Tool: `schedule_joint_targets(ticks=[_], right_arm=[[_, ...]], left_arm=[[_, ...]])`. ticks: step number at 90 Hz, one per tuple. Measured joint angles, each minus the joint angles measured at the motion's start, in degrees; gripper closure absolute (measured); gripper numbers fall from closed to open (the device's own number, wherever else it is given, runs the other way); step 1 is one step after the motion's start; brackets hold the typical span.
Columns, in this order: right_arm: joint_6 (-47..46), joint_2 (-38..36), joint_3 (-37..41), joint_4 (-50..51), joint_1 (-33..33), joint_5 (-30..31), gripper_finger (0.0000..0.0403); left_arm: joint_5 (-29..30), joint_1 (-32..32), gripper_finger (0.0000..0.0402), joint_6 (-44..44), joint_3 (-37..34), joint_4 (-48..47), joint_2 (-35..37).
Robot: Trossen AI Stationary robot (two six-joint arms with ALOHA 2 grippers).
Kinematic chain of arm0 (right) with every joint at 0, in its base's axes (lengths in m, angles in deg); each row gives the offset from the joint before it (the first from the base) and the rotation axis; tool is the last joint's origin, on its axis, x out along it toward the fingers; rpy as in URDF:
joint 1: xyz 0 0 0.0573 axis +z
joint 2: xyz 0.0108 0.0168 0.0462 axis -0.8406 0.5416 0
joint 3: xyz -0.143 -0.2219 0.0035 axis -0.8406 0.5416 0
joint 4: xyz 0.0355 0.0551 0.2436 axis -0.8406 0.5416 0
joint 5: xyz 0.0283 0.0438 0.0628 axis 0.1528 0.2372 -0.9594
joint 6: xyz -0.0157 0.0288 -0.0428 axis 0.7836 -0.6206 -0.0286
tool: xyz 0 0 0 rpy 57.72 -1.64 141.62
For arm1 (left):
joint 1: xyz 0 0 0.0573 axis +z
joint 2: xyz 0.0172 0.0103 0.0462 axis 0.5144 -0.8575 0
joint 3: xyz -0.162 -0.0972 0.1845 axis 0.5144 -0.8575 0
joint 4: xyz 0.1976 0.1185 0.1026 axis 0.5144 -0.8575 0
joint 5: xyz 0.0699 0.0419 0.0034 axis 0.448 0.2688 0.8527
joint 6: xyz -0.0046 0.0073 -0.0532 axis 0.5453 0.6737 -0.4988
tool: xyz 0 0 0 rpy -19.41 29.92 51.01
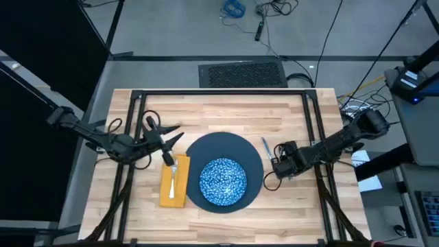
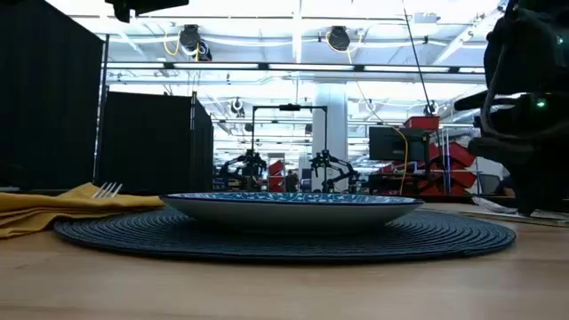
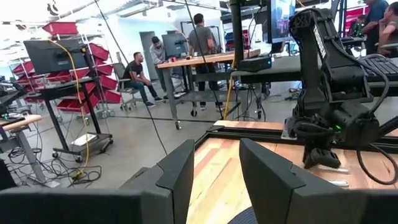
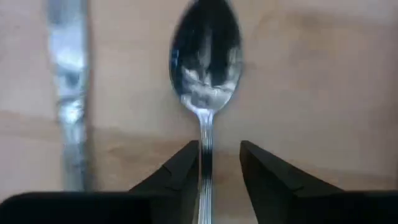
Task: Set table place
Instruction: Adjust the table knife
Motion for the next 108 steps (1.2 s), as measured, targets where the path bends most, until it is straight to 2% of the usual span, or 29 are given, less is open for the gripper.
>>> schedule_joint_targets(ticks=[12,21,35,53,70,108], right_arm=[[1.16,-0.03,-3.78,3.76,0.0,4.57,0.0277],[3.67,-0.11,-6.09,1.44,-0.2,6.43,0.0271],[8.1,0.19,-6.5,-6.52,-0.52,6.24,0.0268],[10.37,3.83,-6.49,-8.32,-1.66,4.9,0.0268],[14.99,7.4,-6.49,-14.25,-3.7,3.27,0.0268],[15.03,10.06,-6.51,-15.52,-4.11,0.46,0.0268]], left_arm=[[0.0,0.0,0.0286,0.0,0.0,0.0,0.0],[0.01,0.0,0.0286,0.02,0.0,-0.01,-0.02],[0.0,0.0,0.0286,0.02,0.0,0.03,-0.02],[0.0,0.0,0.0286,0.0,0.0,0.12,-0.02],[0.0,0.01,0.0286,-0.02,0.0,0.05,-0.02],[0.0,0.0,0.0286,-0.03,0.0,0.03,-0.01]])
